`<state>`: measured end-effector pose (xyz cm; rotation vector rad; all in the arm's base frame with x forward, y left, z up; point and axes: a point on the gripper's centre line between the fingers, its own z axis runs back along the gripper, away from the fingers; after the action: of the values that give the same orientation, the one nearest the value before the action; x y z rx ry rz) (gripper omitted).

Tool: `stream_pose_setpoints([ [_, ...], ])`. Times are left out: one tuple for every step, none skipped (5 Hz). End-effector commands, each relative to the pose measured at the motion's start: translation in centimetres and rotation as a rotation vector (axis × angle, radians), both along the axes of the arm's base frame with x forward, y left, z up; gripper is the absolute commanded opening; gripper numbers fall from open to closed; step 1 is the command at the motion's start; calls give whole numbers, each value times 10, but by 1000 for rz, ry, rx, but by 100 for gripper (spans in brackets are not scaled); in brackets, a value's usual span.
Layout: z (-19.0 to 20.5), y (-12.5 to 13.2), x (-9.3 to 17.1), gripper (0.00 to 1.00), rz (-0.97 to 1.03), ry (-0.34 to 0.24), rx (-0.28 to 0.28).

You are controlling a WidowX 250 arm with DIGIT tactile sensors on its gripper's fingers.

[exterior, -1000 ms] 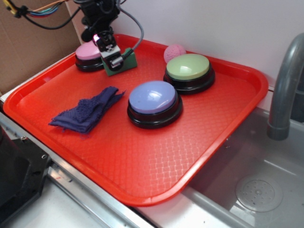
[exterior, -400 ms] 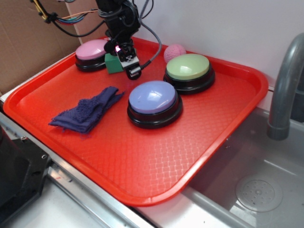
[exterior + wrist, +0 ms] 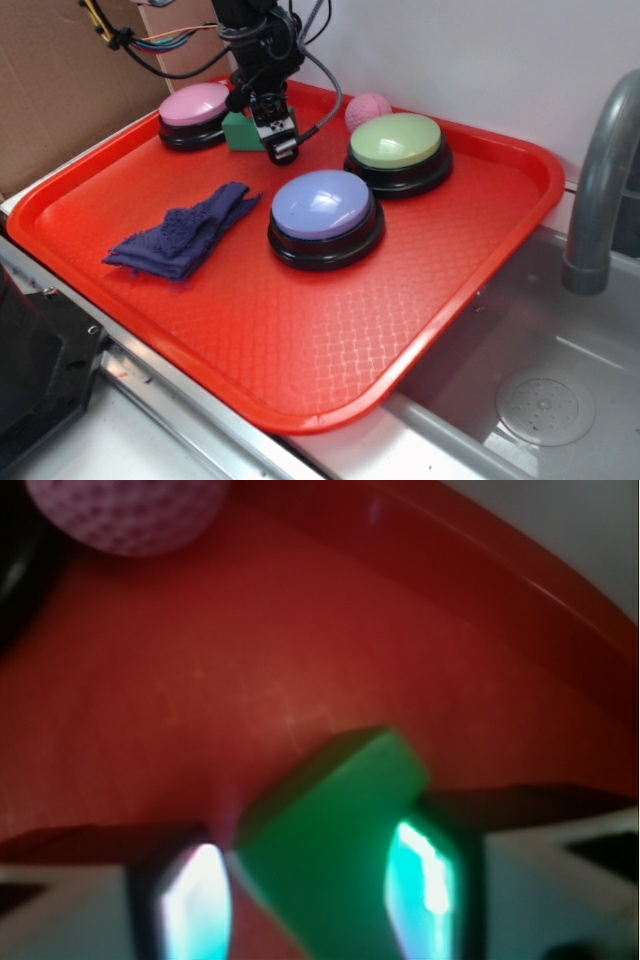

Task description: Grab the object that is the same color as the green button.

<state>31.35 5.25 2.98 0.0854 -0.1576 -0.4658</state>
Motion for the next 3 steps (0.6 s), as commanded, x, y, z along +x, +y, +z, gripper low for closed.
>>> stream_pose_setpoints([
  [12, -2, 10, 0, -38, -38, -5],
  [11, -5, 11, 0, -48, -17, -3],
  [22, -10, 10, 0, -45, -5, -4],
])
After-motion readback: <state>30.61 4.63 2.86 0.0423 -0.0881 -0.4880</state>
